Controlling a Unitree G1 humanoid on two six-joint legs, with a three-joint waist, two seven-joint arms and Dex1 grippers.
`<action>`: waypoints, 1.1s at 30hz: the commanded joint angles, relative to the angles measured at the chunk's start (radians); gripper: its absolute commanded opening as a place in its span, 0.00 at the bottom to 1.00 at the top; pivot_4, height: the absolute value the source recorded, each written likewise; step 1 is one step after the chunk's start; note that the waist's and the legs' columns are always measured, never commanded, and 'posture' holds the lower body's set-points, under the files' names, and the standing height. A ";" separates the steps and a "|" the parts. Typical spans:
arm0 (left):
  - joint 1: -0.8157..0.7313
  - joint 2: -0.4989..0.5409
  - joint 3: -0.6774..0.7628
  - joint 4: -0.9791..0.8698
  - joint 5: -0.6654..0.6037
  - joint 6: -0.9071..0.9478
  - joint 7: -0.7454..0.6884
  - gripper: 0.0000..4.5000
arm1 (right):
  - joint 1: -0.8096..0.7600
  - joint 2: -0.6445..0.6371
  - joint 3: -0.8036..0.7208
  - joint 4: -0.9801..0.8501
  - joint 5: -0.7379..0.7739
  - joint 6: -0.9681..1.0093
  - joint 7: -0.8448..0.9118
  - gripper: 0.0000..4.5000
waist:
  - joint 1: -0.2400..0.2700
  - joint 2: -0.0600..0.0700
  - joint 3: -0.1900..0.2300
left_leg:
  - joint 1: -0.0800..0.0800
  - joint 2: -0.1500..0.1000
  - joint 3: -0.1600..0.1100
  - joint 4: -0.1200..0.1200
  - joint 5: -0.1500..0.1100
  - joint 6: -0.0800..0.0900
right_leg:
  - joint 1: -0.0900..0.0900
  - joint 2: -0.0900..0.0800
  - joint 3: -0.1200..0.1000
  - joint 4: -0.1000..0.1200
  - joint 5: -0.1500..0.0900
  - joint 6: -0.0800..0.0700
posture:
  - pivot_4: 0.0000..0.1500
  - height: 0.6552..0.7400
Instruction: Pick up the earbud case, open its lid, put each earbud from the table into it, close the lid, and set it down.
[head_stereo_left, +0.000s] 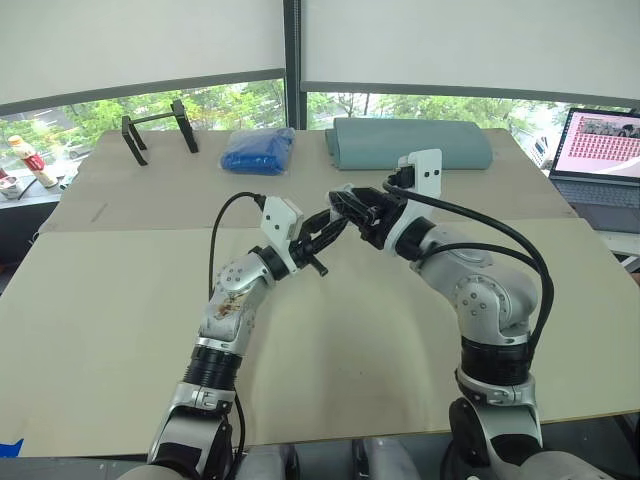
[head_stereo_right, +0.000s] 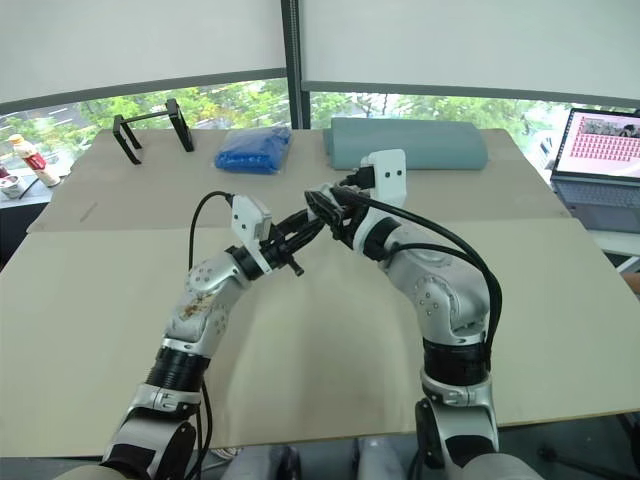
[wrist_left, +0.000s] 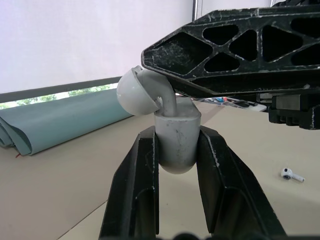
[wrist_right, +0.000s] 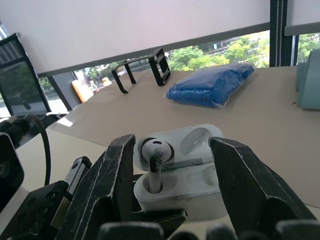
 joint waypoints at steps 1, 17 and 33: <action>-0.034 -0.004 -0.002 -0.022 -0.008 -0.046 -0.012 0.12 | -0.004 -0.033 0.030 -0.043 -0.018 -0.029 0.025 0.59 | -0.001 0.000 0.000 | 0.000 0.000 0.000 0.000 0.000 0.000 | 0.000 0.000 0.000 0.000 0.000 0.000 | 1.00 1.00; -0.031 -0.002 -0.007 -0.021 -0.003 -0.049 -0.012 0.12 | 0.001 -0.075 0.112 -0.045 -0.096 -0.090 0.072 0.40 | 0.000 0.000 0.000 | 0.000 0.000 0.000 0.000 0.000 0.000 | 0.000 0.000 0.000 0.000 0.000 0.000 | 1.00 1.00; -0.032 0.000 -0.011 -0.014 0.001 -0.050 -0.012 0.12 | -0.002 -0.038 0.084 -0.044 -0.104 -0.104 0.069 0.11 | 0.000 0.000 0.000 | 0.000 0.000 0.000 0.000 0.000 0.000 | 0.000 0.000 0.000 0.000 0.000 0.000 | 1.00 1.00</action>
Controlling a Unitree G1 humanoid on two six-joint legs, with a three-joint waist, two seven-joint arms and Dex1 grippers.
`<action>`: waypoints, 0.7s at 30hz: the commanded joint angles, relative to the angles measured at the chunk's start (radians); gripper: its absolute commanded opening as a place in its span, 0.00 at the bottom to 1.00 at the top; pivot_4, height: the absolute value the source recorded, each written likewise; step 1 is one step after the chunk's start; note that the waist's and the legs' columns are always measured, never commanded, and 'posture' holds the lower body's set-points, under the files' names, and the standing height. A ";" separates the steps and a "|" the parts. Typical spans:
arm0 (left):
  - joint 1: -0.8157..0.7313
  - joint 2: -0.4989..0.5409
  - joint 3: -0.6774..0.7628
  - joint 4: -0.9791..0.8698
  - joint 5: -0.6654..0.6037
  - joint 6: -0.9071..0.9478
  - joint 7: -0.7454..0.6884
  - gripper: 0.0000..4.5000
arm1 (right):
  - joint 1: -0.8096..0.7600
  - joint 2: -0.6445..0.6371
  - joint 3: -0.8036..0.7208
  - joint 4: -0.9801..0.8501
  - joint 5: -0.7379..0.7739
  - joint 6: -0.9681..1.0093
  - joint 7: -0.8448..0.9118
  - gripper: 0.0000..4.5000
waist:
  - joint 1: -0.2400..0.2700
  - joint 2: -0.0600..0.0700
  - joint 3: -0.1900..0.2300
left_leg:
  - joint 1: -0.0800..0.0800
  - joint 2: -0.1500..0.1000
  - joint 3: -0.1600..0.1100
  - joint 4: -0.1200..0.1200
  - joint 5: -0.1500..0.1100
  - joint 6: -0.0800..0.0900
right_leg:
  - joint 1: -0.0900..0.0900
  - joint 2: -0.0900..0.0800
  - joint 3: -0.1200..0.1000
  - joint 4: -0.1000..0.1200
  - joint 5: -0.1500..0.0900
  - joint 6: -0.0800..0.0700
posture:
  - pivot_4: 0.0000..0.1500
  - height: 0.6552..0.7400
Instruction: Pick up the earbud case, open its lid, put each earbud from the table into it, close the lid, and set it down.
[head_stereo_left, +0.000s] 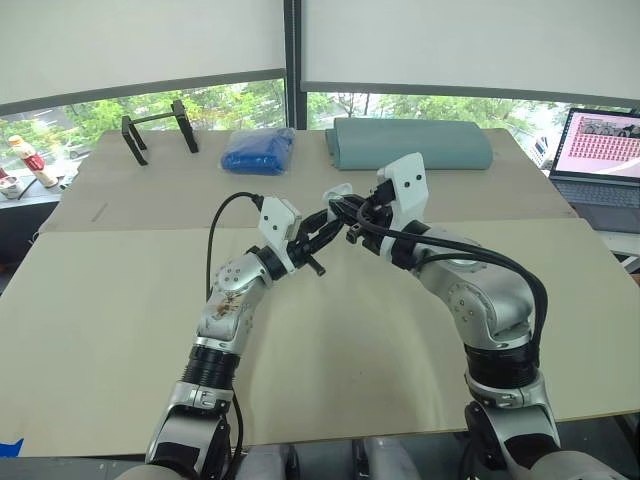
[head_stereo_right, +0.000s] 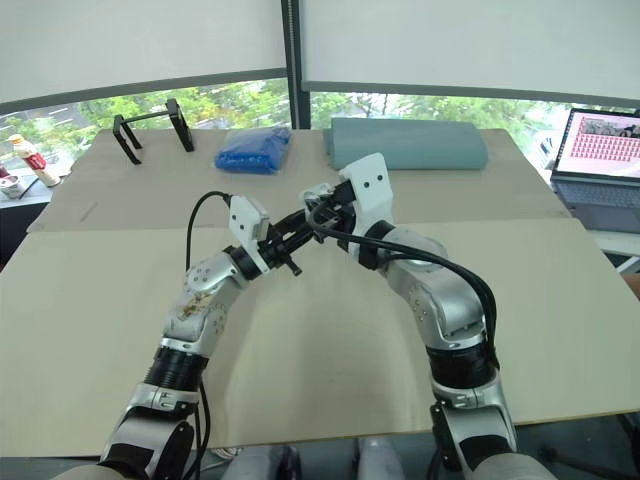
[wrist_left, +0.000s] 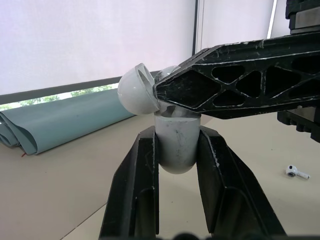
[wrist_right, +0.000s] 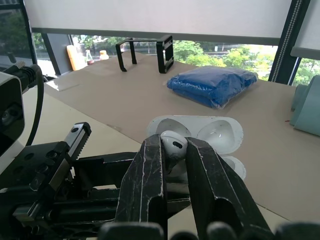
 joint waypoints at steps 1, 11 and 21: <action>-0.029 -0.005 -0.012 -0.027 -0.003 -0.029 -0.012 0.12 | -0.016 0.042 -0.069 -0.023 0.046 -0.023 -0.017 0.11 | 0.000 0.000 0.000 | 0.000 0.000 0.000 0.000 0.000 0.000 | 0.000 0.000 0.000 0.000 0.000 0.000 | 1.00 1.00; -0.031 -0.009 -0.016 -0.023 -0.003 -0.031 -0.013 0.12 | -0.018 0.000 -0.022 -0.033 0.024 -0.005 0.011 0.11 | 0.000 0.000 0.000 | 0.000 0.000 0.000 -0.001 0.000 0.000 | 0.000 0.000 0.000 0.000 0.000 0.000 | 1.00 1.00; -0.027 -0.005 -0.018 -0.031 -0.003 -0.034 -0.013 0.12 | -0.007 -0.026 0.017 -0.037 0.002 0.015 0.021 0.11 | 0.001 0.000 0.000 | 0.000 0.000 0.000 -0.001 0.000 0.000 | 0.000 0.000 0.000 0.000 0.000 0.000 | 1.00 1.00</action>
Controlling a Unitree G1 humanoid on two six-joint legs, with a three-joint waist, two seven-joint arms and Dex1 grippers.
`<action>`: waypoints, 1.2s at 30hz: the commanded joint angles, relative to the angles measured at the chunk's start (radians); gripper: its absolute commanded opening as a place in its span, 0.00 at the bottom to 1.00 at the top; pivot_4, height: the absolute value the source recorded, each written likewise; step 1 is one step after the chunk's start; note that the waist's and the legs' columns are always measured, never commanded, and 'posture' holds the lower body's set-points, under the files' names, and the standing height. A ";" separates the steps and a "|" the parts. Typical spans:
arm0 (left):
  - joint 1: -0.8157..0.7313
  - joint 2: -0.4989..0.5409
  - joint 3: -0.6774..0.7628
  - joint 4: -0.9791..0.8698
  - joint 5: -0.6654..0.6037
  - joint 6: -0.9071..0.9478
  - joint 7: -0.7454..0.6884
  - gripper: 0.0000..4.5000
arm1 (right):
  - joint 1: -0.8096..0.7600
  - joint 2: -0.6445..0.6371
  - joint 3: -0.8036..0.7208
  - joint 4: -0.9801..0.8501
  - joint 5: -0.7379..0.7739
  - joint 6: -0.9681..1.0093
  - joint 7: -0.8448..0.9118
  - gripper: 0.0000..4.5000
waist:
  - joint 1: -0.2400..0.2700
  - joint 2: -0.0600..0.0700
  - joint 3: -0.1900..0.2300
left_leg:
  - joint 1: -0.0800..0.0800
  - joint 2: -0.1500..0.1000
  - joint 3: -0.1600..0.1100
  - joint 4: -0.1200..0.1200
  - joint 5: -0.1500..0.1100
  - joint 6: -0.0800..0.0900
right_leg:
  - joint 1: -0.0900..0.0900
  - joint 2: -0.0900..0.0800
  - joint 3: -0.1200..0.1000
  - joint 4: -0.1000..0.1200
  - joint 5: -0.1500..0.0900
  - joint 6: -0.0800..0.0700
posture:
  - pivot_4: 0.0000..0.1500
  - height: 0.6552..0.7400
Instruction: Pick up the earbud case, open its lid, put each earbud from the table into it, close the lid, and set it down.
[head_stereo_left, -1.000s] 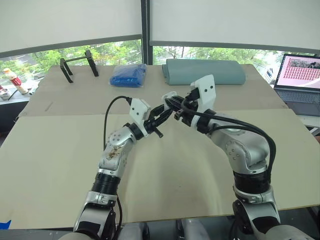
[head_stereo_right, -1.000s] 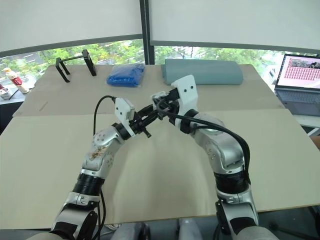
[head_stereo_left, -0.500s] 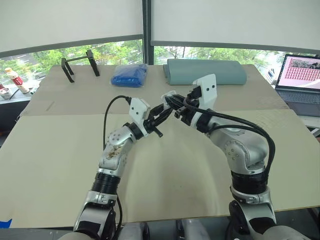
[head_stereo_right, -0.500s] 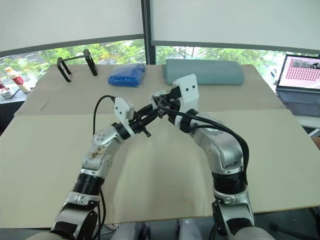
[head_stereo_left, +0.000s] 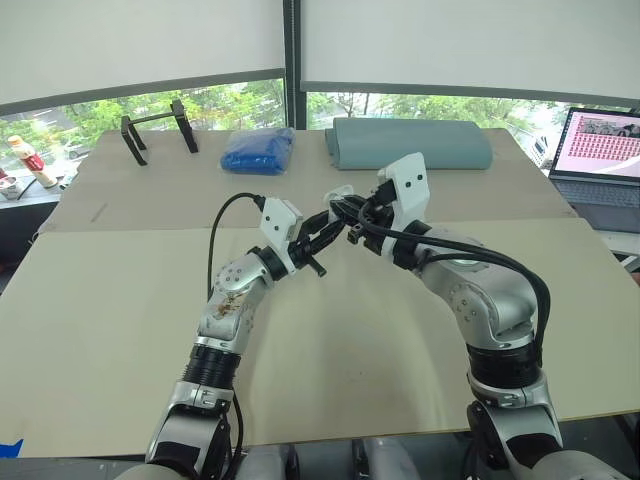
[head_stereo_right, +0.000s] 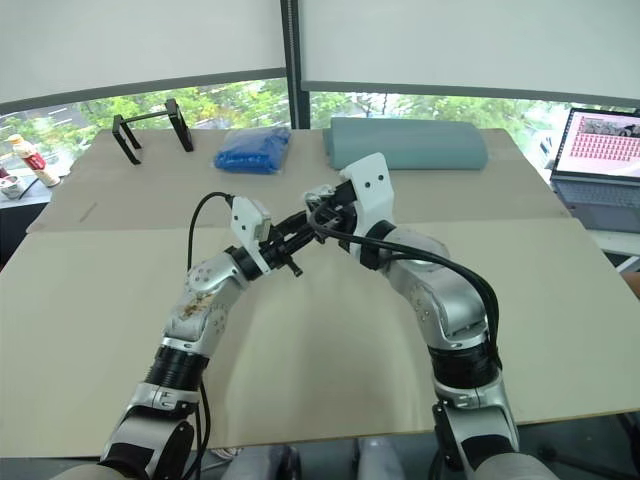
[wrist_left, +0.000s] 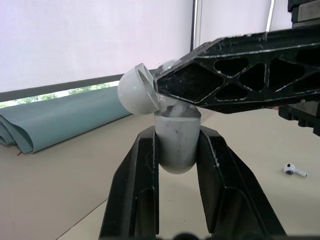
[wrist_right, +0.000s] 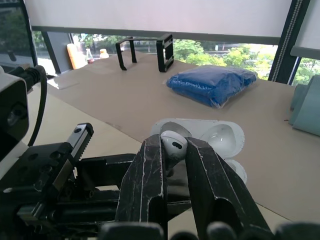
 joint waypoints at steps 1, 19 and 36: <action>-0.024 -0.007 -0.011 -0.041 -0.002 -0.034 -0.010 0.12 | -0.007 -0.007 0.009 -0.031 0.002 0.006 0.013 0.11 | 0.000 0.000 0.000 | 0.000 0.000 0.000 0.000 0.000 0.000 | 0.000 0.000 0.000 0.000 0.000 0.000 | 1.00 1.00; -0.023 -0.010 -0.015 -0.037 -0.005 -0.034 -0.013 0.12 | -0.018 0.023 -0.070 -0.033 0.051 0.008 -0.007 0.50 | 0.000 0.000 0.000 | 0.000 0.000 0.000 0.000 0.000 0.000 | 0.000 0.000 0.000 0.000 0.000 0.000 | 1.00 1.00; -0.015 -0.002 -0.009 -0.043 -0.015 -0.022 -0.024 0.12 | -0.041 0.018 -0.206 -0.044 0.220 0.031 -0.032 0.38 | -0.001 0.000 0.000 | 0.000 0.000 0.000 -0.001 0.000 0.000 | 0.000 0.000 0.000 0.000 0.000 0.000 | 1.00 1.00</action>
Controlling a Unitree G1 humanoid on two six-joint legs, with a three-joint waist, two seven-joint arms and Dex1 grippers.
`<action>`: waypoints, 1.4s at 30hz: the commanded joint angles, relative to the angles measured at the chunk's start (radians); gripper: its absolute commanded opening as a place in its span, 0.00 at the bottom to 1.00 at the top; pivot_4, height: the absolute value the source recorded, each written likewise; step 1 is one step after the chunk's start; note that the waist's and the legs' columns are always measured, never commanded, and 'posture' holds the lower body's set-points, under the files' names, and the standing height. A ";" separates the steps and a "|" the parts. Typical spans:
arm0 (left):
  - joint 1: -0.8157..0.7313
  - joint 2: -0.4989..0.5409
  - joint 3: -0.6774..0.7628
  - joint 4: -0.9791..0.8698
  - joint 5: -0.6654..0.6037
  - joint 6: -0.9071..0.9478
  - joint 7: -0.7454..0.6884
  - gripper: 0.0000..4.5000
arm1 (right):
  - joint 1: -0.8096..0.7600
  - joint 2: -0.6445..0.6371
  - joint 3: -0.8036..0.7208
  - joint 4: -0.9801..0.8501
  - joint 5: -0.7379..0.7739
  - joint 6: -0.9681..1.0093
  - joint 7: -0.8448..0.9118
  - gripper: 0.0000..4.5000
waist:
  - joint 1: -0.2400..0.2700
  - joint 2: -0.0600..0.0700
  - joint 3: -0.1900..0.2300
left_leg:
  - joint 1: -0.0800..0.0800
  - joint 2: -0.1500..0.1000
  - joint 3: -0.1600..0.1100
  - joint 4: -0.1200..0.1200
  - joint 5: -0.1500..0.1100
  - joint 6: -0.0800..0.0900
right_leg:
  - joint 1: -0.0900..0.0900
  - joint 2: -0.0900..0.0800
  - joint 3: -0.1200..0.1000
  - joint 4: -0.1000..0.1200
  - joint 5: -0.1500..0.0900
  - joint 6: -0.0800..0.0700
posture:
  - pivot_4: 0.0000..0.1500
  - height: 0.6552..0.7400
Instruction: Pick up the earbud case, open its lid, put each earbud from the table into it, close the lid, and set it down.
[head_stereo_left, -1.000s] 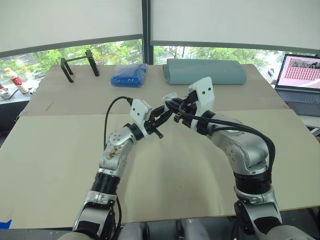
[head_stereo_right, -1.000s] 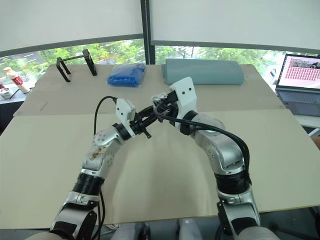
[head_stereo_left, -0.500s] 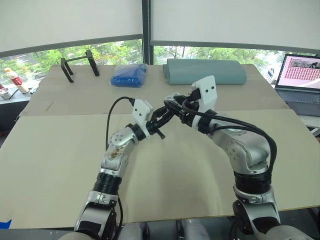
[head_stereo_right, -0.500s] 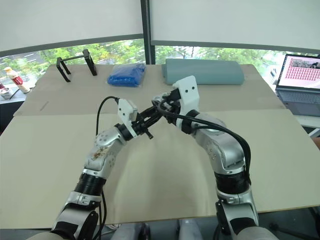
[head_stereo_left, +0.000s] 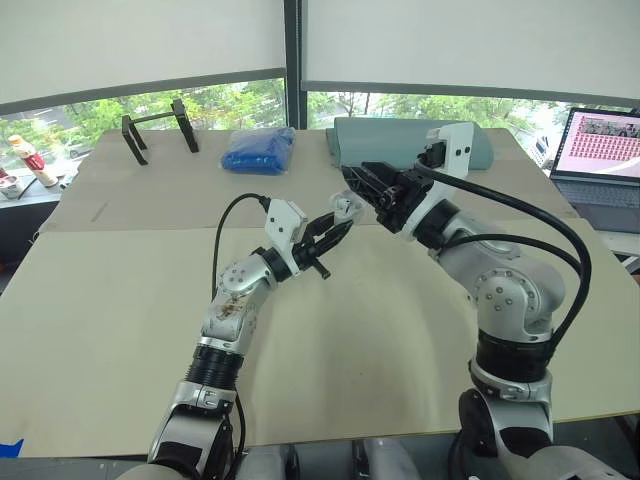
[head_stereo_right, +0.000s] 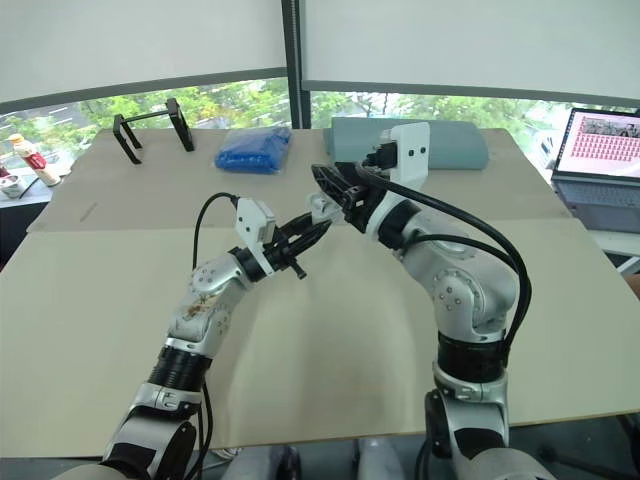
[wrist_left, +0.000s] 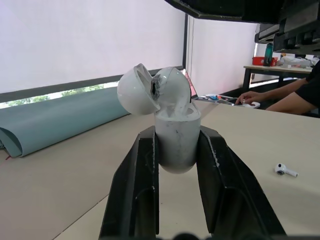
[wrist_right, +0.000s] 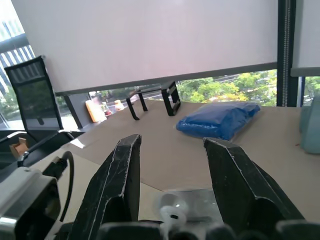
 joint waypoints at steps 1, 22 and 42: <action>-0.015 -0.002 0.002 -0.041 -0.014 -0.018 -0.006 0.12 | 0.002 -0.021 0.007 -0.022 0.010 -0.013 0.020 0.32 | 0.000 0.000 0.000 | 0.000 0.000 0.000 0.000 0.000 0.000 | 0.000 0.000 0.000 0.000 0.000 0.000 | 1.00 1.00; -0.012 -0.002 0.001 -0.050 -0.012 -0.016 -0.005 0.12 | 0.050 -0.074 0.110 -0.050 -0.039 -0.027 0.036 0.27 | 0.000 0.000 0.000 | 0.000 0.000 0.000 -0.002 0.000 0.000 | 0.000 0.000 0.000 0.000 0.000 0.000 | 1.00 1.00; -0.011 -0.005 -0.002 -0.056 -0.009 -0.021 -0.003 0.12 | 0.056 -0.072 0.153 -0.025 -0.120 -0.033 0.045 0.27 | 0.000 0.000 0.000 | 0.000 0.000 0.000 -0.002 0.000 0.000 | 0.000 0.000 0.000 0.000 0.000 0.000 | 1.00 1.00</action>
